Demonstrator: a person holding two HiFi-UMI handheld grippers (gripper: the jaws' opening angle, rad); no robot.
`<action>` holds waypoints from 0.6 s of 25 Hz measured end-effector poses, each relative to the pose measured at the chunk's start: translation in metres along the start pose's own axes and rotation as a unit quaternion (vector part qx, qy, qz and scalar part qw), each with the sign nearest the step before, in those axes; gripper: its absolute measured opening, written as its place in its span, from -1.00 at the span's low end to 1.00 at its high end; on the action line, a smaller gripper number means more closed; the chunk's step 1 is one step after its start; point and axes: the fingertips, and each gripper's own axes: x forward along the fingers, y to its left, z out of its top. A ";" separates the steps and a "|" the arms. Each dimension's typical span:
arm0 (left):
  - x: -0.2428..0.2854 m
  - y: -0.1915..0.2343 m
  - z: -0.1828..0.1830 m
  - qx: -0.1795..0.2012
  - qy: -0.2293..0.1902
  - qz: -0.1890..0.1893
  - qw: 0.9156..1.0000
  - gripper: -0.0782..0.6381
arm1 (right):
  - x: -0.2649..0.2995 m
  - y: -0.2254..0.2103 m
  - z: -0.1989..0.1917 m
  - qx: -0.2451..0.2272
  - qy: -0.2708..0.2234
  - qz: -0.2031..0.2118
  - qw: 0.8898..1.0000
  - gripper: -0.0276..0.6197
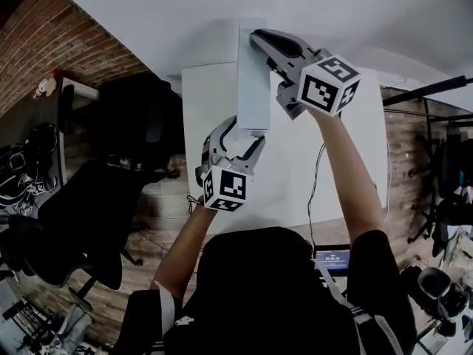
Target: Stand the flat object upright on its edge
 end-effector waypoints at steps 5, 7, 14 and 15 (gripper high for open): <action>0.008 0.007 -0.001 -0.003 0.000 0.006 1.000 0.12 | 0.009 -0.006 0.001 -0.004 -0.004 0.004 1.000 -0.69; 0.011 0.009 0.000 -0.003 0.000 0.008 1.000 0.12 | 0.010 -0.008 0.002 -0.004 -0.005 0.006 1.000 -0.69; 0.022 0.013 0.003 -0.010 -0.003 0.012 1.000 0.12 | 0.016 -0.019 0.005 0.002 -0.015 0.002 1.000 -0.69; 0.023 0.013 0.003 -0.010 -0.004 0.012 1.000 0.12 | 0.016 -0.020 0.005 0.001 -0.015 0.002 1.000 -0.69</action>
